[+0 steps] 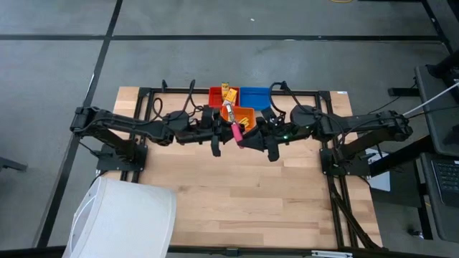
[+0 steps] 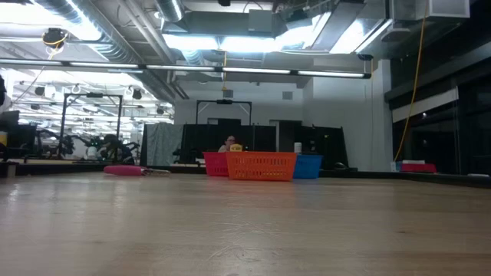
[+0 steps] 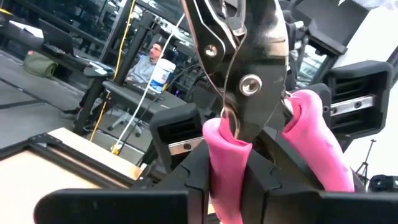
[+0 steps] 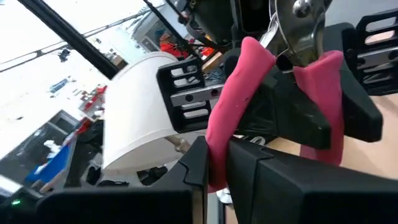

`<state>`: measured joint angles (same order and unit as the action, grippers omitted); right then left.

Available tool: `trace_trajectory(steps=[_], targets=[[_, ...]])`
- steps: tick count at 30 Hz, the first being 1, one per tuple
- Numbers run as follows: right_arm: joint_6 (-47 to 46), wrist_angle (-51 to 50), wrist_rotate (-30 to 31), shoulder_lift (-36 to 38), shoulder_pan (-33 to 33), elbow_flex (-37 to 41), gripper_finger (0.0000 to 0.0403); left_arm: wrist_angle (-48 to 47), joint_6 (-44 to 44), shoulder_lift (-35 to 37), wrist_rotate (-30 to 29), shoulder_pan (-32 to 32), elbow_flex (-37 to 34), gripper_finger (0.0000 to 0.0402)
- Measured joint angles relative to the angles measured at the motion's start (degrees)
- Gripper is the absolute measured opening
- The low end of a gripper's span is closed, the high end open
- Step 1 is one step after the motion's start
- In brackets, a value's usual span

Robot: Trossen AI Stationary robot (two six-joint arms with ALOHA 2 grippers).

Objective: Pick & Place School Supplies
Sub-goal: Put the pink hole punchers into the blue bin

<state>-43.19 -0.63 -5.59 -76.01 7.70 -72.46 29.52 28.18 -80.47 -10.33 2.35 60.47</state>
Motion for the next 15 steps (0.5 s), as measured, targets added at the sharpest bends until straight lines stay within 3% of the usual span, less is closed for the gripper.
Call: trace_trajectory(steps=[3, 9, 15], targets=[[0.00, -0.30, 2.15, 0.05, -0.02, 0.01, 0.0041, -1.06, 0.22, 0.01, -2.01, -0.16, -0.04, 0.0039], [-1.75, -8.54, 11.59, 2.27, -0.08, 0.03, 0.0156, -8.56, 0.78, -0.17, -10.30, -1.51, 0.04, 0.0039], [-5.28, -17.05, 14.46, 6.29, 0.70, -0.40, 0.0204, -17.02, 1.17, -4.07, -9.55, -9.06, -0.60, 0.0039]])
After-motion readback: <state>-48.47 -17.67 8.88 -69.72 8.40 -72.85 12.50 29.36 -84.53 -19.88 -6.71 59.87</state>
